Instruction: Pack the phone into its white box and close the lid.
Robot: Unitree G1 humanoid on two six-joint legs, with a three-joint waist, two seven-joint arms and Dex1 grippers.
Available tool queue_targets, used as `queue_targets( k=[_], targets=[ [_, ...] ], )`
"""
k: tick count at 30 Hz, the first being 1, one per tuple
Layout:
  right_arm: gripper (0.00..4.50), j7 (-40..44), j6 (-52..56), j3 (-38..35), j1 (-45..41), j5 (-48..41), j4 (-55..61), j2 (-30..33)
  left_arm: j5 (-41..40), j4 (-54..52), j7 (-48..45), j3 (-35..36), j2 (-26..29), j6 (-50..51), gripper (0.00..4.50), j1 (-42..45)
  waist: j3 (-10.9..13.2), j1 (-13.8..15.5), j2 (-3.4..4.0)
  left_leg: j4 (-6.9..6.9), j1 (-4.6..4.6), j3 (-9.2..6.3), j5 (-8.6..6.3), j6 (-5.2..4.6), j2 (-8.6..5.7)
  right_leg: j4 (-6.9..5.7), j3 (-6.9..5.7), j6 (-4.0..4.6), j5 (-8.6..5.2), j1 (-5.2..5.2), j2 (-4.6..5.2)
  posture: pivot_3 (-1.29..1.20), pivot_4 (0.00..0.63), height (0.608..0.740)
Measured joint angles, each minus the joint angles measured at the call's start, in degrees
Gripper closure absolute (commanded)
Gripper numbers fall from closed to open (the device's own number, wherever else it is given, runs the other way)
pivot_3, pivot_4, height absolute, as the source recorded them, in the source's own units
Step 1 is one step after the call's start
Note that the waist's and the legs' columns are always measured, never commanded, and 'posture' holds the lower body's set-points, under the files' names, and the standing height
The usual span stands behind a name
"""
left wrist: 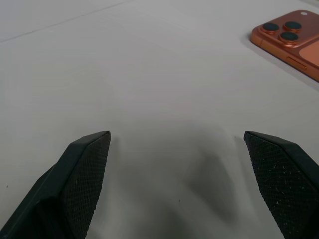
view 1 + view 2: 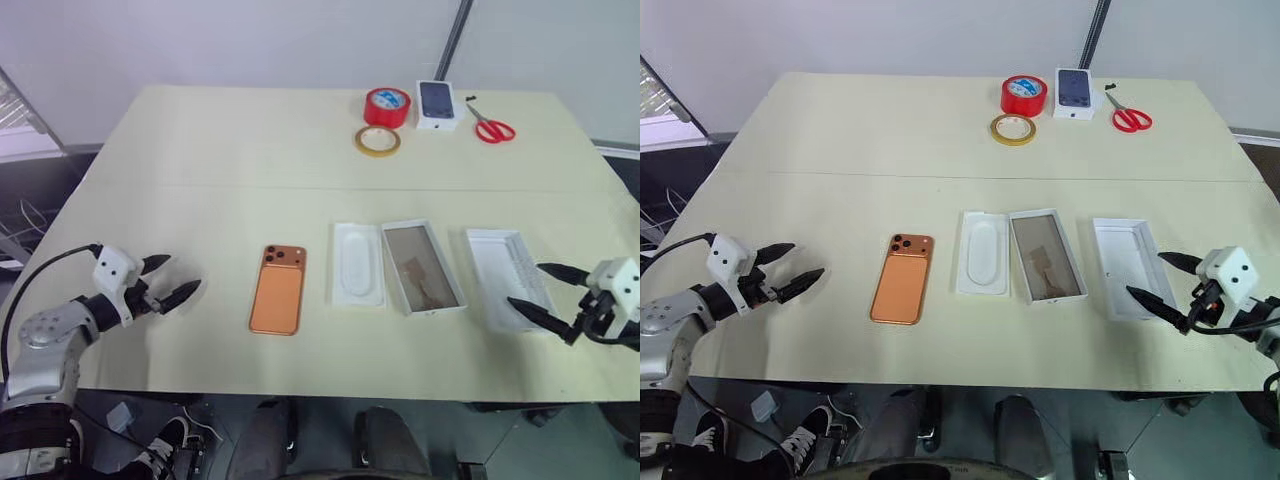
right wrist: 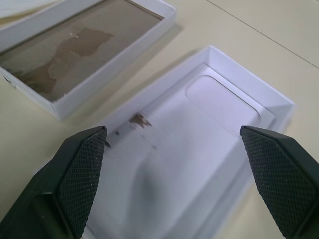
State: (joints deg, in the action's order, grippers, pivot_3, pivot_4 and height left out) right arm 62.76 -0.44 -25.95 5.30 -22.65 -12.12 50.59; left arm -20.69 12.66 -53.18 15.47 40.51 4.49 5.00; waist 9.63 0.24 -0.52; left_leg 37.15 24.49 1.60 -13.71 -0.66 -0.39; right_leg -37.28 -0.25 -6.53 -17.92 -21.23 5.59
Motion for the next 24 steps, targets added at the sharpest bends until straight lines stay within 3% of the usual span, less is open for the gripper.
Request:
queue_targets(
  k=[24],
  targets=[
    [0.04,-2.9,-0.6,0.0,-3.5,1.3,-2.1,0.0,-0.9,-2.7,-1.5,-0.8,-1.3,-2.6,0.0,2.1,0.0,-0.6,0.03,-0.06,0.0,0.02,0.01,0.0,0.0,0.04,0.01,-0.01,0.0,0.0,0.0,0.0,0.15,0.728]
  ],
)
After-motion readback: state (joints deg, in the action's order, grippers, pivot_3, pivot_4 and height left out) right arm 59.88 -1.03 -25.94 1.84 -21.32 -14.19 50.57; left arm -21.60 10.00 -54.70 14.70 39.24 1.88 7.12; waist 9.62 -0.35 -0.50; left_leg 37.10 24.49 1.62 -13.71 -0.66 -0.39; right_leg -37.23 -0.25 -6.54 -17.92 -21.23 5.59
